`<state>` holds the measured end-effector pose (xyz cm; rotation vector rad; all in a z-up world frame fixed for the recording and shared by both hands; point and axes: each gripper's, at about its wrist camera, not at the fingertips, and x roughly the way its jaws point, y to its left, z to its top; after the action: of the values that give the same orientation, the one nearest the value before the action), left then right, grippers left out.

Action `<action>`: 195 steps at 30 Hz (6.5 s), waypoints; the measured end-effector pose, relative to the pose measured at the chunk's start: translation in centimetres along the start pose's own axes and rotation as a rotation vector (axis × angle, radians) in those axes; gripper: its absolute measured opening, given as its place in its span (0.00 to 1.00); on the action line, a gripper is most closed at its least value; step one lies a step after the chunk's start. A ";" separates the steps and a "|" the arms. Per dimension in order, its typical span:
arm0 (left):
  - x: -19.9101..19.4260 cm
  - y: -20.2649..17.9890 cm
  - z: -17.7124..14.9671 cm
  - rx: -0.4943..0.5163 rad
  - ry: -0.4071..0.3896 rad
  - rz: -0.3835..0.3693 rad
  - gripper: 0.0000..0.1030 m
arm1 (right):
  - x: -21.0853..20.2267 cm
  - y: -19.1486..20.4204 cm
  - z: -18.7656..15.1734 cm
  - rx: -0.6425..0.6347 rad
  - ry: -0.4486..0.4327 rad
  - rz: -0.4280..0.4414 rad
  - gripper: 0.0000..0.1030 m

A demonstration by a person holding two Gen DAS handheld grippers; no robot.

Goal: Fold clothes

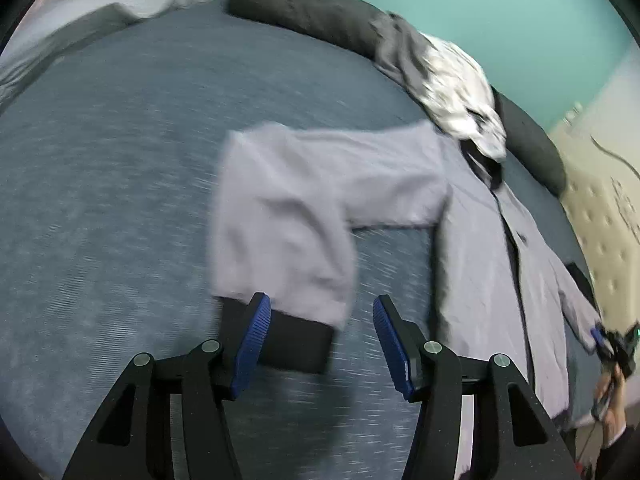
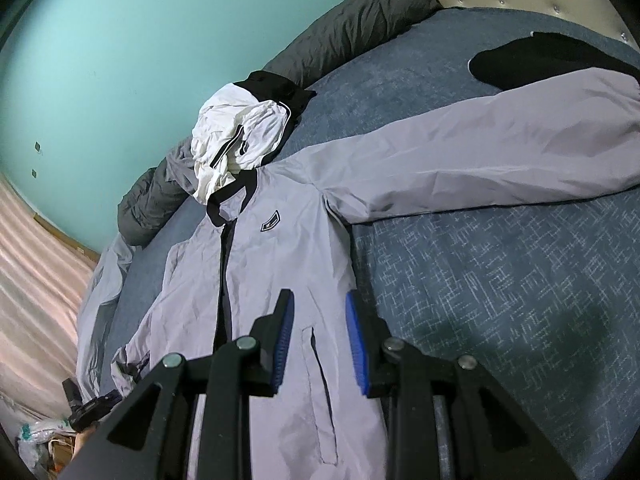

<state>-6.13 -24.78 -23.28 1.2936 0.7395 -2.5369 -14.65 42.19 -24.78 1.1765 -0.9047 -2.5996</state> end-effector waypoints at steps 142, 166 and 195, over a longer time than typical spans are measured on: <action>4.3 -12.3 -6.9 0.266 0.211 -0.068 0.60 | 13.8 15.0 -15.2 -0.307 0.605 0.156 0.53; 7.0 -14.4 -9.9 0.311 0.345 -0.060 0.60 | 14.3 14.5 -15.4 -0.336 0.629 0.128 0.04; 7.6 -16.1 -12.1 0.348 0.363 -0.074 0.51 | 12.3 10.0 -12.8 -0.255 0.591 0.072 0.12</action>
<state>-8.45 -4.40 -29.88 1.9067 0.4184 -2.6010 -14.92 23.68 -33.31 1.6533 -0.4652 -2.0340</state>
